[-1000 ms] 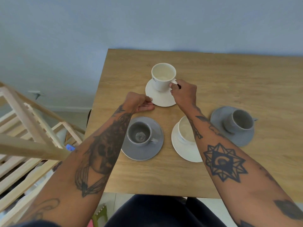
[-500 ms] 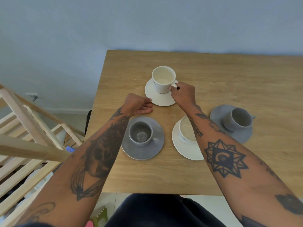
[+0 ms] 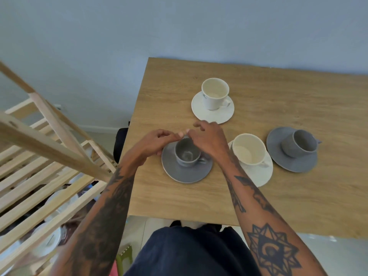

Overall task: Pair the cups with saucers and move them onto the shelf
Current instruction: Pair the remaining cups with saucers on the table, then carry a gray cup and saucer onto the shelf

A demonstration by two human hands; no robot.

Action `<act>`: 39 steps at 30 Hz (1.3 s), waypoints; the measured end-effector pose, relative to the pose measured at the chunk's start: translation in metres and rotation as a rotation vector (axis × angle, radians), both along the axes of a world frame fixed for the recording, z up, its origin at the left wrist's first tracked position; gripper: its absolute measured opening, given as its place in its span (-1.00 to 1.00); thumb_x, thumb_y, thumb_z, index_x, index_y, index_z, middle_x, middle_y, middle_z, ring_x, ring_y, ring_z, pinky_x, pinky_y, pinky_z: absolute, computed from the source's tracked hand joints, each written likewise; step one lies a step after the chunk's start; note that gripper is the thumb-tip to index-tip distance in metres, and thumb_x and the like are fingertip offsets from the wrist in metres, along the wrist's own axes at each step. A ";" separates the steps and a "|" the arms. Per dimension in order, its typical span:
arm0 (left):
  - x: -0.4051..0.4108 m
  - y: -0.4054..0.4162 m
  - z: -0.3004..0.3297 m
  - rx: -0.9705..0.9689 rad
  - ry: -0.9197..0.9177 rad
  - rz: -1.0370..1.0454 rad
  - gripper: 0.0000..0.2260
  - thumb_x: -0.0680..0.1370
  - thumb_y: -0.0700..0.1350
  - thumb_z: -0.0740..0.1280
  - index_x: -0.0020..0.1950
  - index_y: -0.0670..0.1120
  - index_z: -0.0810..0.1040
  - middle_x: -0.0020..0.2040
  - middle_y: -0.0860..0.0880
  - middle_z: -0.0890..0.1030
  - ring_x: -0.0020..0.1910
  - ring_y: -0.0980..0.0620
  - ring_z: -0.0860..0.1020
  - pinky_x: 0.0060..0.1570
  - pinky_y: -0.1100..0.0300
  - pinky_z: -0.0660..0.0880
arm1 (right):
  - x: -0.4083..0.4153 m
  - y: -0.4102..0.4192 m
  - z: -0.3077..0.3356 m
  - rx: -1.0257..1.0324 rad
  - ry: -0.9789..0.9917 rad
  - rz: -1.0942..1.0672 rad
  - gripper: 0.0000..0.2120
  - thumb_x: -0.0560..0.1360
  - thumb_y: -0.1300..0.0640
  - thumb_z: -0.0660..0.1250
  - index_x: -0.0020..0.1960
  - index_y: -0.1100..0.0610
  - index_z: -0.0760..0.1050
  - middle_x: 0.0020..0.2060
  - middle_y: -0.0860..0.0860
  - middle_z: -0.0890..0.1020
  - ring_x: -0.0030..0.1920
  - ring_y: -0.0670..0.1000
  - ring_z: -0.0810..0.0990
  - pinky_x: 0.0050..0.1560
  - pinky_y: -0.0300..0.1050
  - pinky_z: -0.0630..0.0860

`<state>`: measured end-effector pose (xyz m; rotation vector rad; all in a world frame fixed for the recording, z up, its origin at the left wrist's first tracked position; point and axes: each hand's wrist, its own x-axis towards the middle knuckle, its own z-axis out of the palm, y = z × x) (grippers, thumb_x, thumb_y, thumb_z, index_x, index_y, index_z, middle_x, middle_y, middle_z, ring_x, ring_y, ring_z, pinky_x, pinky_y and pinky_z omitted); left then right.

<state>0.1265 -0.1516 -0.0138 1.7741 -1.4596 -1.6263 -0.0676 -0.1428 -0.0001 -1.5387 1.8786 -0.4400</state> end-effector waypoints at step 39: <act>0.004 0.327 0.060 -0.160 0.307 0.796 -0.62 0.33 0.10 0.61 -0.04 -0.16 0.71 -0.21 -0.06 0.73 -0.22 0.01 0.67 -0.25 0.17 0.60 | 0.031 0.240 0.034 -0.166 -0.606 0.029 -0.69 0.32 -0.27 0.46 -0.17 -0.04 0.68 -0.11 -0.13 0.72 -0.06 -0.13 0.65 -0.21 -0.28 0.45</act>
